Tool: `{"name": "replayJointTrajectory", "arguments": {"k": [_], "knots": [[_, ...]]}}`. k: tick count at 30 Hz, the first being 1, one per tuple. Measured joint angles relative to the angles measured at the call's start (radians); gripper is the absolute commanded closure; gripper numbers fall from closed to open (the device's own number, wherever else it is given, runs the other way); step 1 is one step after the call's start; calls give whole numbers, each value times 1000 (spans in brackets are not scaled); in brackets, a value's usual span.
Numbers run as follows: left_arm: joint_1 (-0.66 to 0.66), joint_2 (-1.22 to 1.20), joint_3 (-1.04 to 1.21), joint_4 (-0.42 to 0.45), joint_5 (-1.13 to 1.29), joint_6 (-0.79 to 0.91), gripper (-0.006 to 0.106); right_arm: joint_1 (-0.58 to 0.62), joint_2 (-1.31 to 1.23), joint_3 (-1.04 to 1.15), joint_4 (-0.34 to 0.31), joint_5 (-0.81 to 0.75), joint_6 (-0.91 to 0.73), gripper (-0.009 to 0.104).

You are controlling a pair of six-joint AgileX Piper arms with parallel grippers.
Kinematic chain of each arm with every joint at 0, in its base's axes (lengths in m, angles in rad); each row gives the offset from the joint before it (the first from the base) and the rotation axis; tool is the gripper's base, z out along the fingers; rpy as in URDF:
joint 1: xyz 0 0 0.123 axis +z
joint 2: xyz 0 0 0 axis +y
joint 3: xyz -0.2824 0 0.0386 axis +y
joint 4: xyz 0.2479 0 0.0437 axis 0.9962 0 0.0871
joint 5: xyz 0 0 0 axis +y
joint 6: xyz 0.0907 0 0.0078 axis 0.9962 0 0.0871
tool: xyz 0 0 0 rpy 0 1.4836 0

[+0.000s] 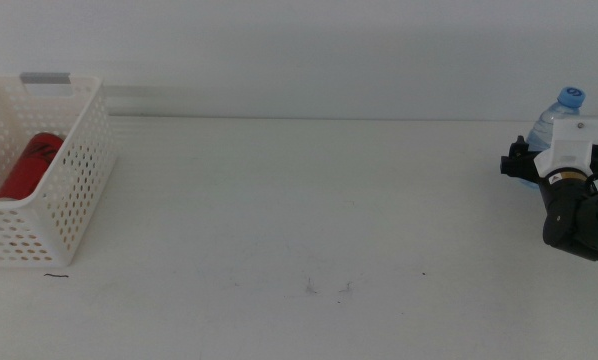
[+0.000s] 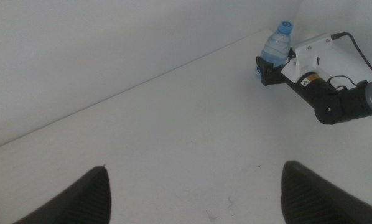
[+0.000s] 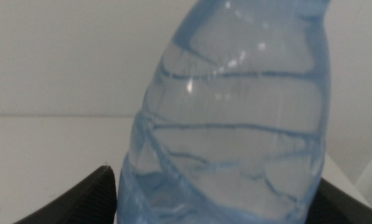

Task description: Use arms to grab the bottles and put them into the dustbin to the left of the table.

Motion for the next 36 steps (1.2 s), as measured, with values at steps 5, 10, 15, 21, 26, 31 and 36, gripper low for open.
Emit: {"name": "replayJointTrajectory", "arguments": {"k": [5, 10, 15, 21, 26, 31, 36], "knots": [[0, 0, 0, 0, 0, 0, 7, -2, 13, -26, 4, 0, -28, 25], [0, 0, 0, 0, 0, 0, 7, -2, 18, -39, 8, -1, -42, 41], [0, 0, 0, 0, 0, 0, 7, -2, 18, -39, 11, -2, -45, 98], [0, 0, 0, 0, 0, 0, 7, 70, -9, -40, 55, 29, -56, 98], [0, 0, 0, 0, 0, 0, 7, 247, -111, -103, -43, 238, -47, 98], [0, 0, 0, 0, 0, 0, 7, 432, -127, -270, -201, 400, 67, 98], [0, 0, 0, 0, 0, 0, 7, 555, -30, -374, -237, 438, 93, 98]]}}
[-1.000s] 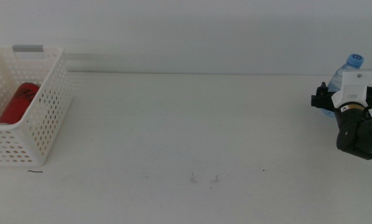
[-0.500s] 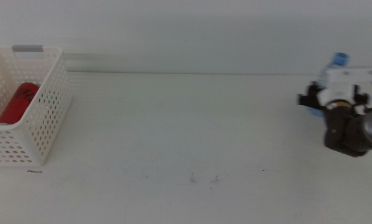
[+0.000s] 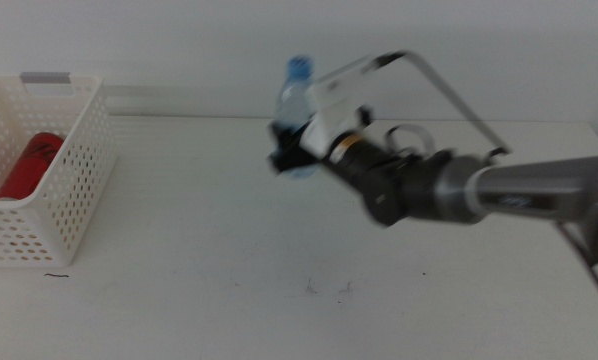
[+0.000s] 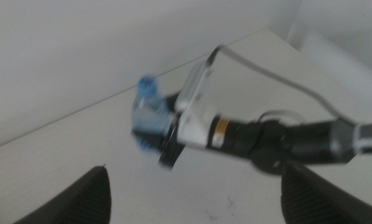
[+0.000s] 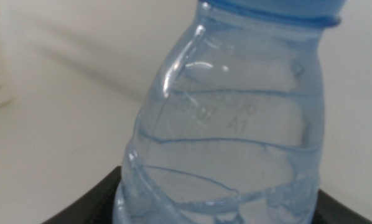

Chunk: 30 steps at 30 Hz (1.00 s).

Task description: Use arms to grab the bottles and put them into the dustbin to the left of the table.

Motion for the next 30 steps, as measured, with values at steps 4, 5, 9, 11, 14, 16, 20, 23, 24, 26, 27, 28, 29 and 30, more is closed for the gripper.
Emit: {"name": "replayJointTrajectory", "arguments": {"k": [4, 5, 9, 11, 14, 16, 20, 23, 24, 26, 27, 28, 29, 30], "knots": [[0, 0, 0, 0, 0, 0, 7, 51, 90, -33, -2, 24, 2, 98], [0, 0, 0, 0, 0, 0, 7, 57, 104, -32, -2, 26, 2, 98], [0, 0, 0, 0, 0, 0, 7, 63, 129, -42, -2, -14, 4, 90], [0, 0, 0, 0, 0, 0, 7, 63, 133, -42, 0, -22, 7, 72], [0, 0, 0, 0, 0, 0, 7, 63, 118, -24, 2, -9, 12, 11], [0, 0, 0, 0, 0, 0, 7, 63, 86, 11, 2, 20, 12, 3], [0, 0, 0, 0, 0, 0, 7, 61, -52, 161, 20, 83, 26, 4], [0, 0, 0, 0, 0, 0, 7, 54, -231, 304, 27, 146, 61, 4], [0, 0, 0, 0, 0, 0, 7, 52, -304, 354, 29, 190, 76, 4], [0, 0, 0, 0, 0, 0, 7, 52, -451, 429, 35, 308, 106, 4], [0, 0, 0, 0, 0, 0, 7, 52, -538, 455, 35, 400, 118, 5], [0, 0, 0, 0, 0, 0, 7, 52, -608, 466, 38, 508, 124, 5], [0, 0, 0, 0, 0, 0, 7, 52, -696, 468, 38, 625, 131, 5], [0, 0, 0, 0, 0, 0, 7, 52, -782, 460, 38, 742, 132, 5]]}}
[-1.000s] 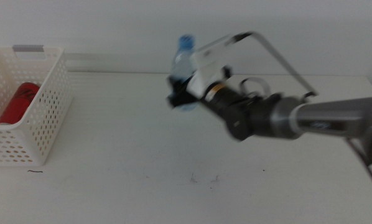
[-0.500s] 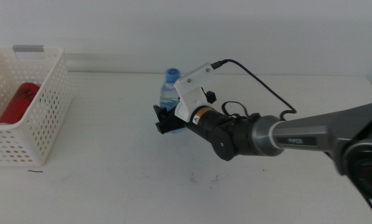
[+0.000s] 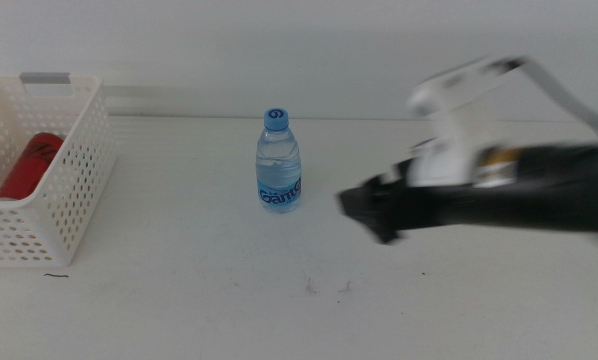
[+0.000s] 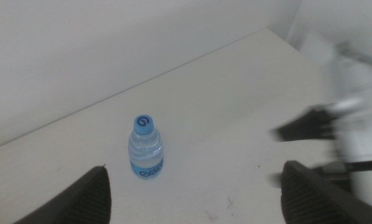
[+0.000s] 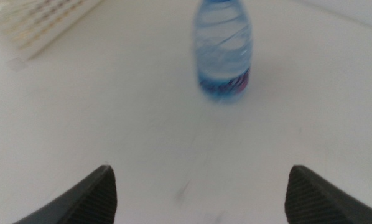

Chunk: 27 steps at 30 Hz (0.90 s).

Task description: Use arms to grab the bottles and put them into the dustbin to the left of the table.

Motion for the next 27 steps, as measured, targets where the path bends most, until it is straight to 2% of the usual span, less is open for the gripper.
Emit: {"name": "replayJointTrajectory", "arguments": {"k": [3, 5, 11, 14, 18, 27], "knots": [[0, 0, 0, 0, 0, 0, 7, 0, -231, -70, -11, 259, 5, 7], [0, 0, 0, 0, 0, 0, 7, 0, -347, -119, -39, 350, 22, 9], [0, 0, 0, 0, 0, 0, 7, 0, -553, -182, -242, 485, 224, 10], [0, 0, 0, 0, 0, 0, 7, 0, -556, -182, -296, 514, 274, 10], [0, 0, 0, 0, 0, 0, 7, 0, -553, -182, -331, 523, 286, 10], [0, 0, 0, 25, 0, 0, 7, 0, -553, -182, -342, 523, 286, 10]]}}
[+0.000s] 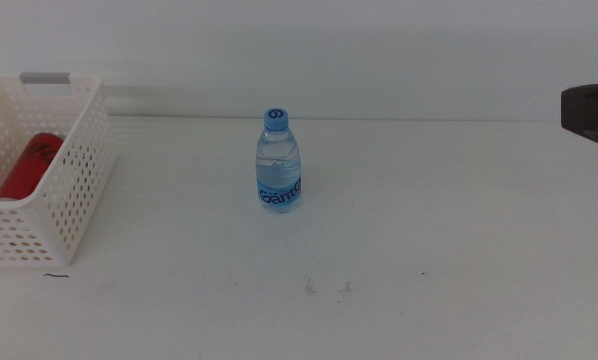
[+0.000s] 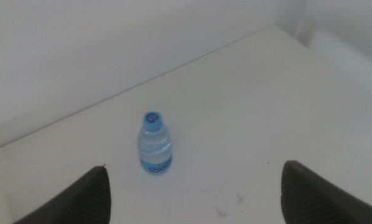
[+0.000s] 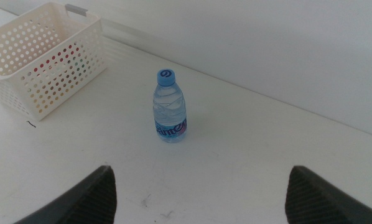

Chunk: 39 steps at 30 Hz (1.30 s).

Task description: Use arms to grab the bottles and put them into the dustbin to the left of the table.

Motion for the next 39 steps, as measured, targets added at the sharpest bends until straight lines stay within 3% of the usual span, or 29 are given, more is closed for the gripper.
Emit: {"name": "replayJointTrajectory", "arguments": {"k": [5, 8, 14, 16, 21, 25, 28, 32, 39], "knots": [[-8, 0, 5, 33, -8, 0, 7, 0, 0, 0, 0, -2, 0, 10], [-77, -28, 78, 116, -139, -3, 7, 0, 0, 0, 0, -2, 0, 10], [-339, -160, 506, 397, -712, -139, 7, 0, 0, 0, 0, -2, 4, 10], [-400, -181, 709, 445, -977, -196, 7, 0, 0, 0, 0, -2, 4, 10], [-442, -125, 1109, 472, -1488, -356, 7, 0, 0, 0, 0, -2, 4, 10], [-447, -41, 1283, 443, -1692, -459, 7, 0, 0, 0, 0, -2, 4, 10], [-442, 77, 1335, 414, -1859, -418, 7, 0, 0, 0, 0, -2, 4, 10], [-407, 269, 1319, 464, -2091, -403, 7, 0, 0, 0, 0, -2, 4, 10], [-281, 602, 1123, 662, -2257, -539, 7, 0, 0, 0, 0, -2, 4, 10]]}}
